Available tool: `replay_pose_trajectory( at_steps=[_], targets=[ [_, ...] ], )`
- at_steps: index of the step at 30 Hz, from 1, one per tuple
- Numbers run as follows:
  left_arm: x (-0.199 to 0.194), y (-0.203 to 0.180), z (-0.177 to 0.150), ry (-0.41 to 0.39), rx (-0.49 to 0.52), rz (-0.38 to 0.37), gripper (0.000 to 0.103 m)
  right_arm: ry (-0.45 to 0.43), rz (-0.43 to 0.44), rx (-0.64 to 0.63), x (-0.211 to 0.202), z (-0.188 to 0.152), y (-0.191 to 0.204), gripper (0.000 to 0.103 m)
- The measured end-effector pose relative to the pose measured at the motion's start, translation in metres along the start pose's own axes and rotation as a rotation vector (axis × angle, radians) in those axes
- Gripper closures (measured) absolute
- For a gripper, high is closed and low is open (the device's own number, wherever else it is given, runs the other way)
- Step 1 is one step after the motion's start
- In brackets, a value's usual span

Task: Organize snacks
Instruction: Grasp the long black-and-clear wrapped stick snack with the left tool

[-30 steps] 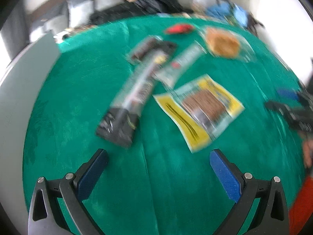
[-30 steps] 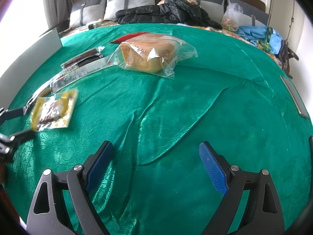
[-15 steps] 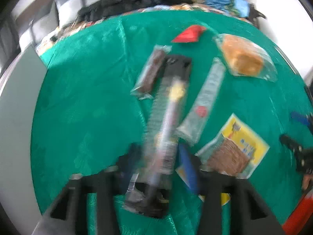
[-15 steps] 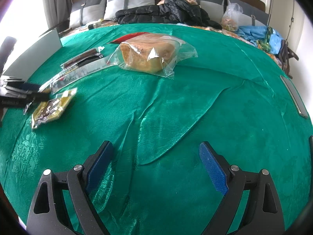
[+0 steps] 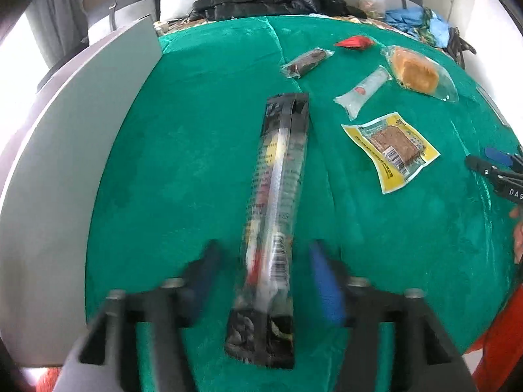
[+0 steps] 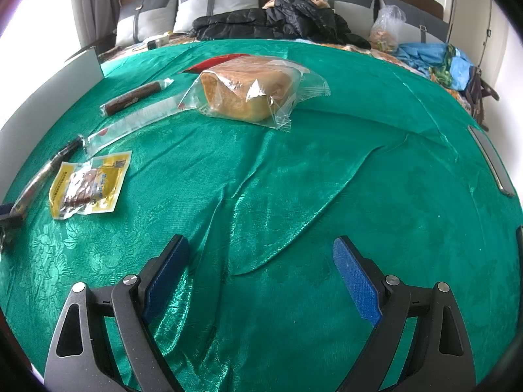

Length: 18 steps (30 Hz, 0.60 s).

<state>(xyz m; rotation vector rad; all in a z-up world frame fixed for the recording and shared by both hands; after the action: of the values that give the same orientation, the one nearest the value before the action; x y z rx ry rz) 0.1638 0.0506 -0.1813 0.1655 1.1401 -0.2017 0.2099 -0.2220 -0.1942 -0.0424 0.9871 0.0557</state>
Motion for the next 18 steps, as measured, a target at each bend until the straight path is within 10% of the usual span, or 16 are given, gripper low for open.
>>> replay_pose_trajectory(
  at_steps=[11,18],
  targets=[
    [0.024,0.037,0.039,-0.075,-0.199,0.049,0.043,0.0,0.0,0.0,0.0,0.0,0.001,0.011],
    [0.024,0.046,0.03,-0.164,-0.193,0.054,0.026,0.002,0.002,0.003,0.0,0.0,-0.001,0.01]
  ],
)
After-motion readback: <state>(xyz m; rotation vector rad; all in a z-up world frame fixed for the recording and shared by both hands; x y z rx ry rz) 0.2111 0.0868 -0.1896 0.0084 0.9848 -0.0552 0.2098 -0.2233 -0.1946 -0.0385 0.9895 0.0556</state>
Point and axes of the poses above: each gripper's, at about its wrist camera, not at the fingertips, and x roughly the way its jaws point, y to its left, z to its top, the point moved 10 cm from there along x, roughly the way its jaws point, and after that the axes turned 4 degrees about y, right-handed, at the moved point
